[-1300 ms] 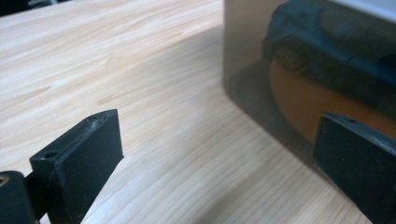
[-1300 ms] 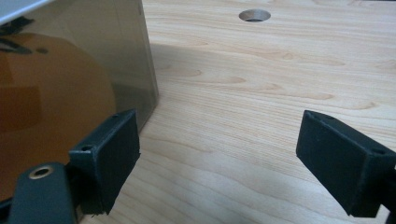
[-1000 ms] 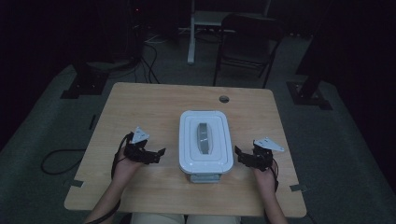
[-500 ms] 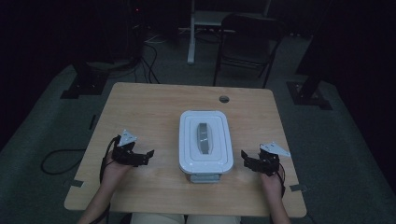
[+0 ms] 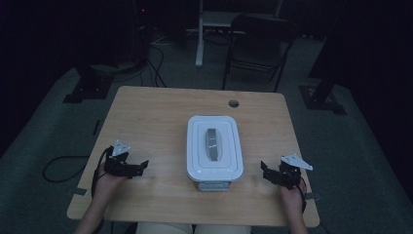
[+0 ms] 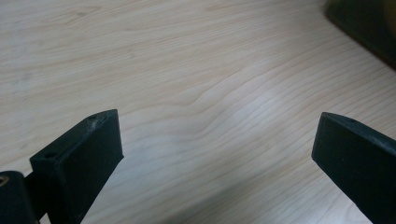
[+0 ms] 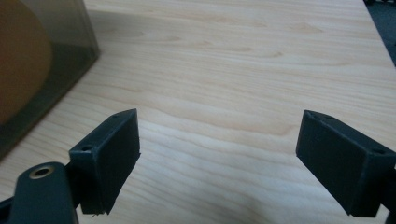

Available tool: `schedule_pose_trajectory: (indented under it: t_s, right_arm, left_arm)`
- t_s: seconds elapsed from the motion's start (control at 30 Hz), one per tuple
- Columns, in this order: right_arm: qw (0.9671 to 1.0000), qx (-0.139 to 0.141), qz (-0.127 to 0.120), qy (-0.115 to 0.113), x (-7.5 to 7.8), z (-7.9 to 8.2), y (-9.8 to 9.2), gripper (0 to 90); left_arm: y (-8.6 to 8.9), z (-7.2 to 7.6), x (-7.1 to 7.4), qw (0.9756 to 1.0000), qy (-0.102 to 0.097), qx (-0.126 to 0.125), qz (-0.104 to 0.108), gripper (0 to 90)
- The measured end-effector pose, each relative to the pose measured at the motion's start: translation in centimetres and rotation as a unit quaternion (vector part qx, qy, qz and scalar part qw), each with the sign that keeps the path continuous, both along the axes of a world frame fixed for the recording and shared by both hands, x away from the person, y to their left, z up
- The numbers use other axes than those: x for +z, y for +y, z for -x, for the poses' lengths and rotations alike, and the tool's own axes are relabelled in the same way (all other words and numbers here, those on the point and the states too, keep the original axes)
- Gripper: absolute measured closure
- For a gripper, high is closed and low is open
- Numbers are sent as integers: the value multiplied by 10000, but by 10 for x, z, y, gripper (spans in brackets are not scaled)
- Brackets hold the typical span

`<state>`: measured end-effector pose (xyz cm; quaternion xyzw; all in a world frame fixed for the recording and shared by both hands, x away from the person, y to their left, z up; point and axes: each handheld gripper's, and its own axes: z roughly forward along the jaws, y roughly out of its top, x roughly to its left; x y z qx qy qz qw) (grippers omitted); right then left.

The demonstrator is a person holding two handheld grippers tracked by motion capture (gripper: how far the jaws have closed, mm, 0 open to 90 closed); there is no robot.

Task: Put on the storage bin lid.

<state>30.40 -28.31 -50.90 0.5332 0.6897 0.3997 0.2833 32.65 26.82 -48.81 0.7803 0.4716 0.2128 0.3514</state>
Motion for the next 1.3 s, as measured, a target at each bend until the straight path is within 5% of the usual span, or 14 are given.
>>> schedule_pose_trajectory:
  t_s: [0.67,1.0,1.23,1.3]
  right_arm:
    - [9985,-502,-20,195,-11,19,-28,132]
    - [9940,-958,181,501,-15,18,-40,136]
    - [9931,-879,-30,779,-17,15,-44,140]
    - [9922,-833,-58,924,-18,13,-44,140]
  left_arm:
    - [38,30,-12,9981,184,566,178,24]
    - [52,35,-18,9948,329,963,76,24]
    - [60,33,-24,9923,468,1149,49,24]
    - [62,36,-23,9901,236,1386,-36,24]
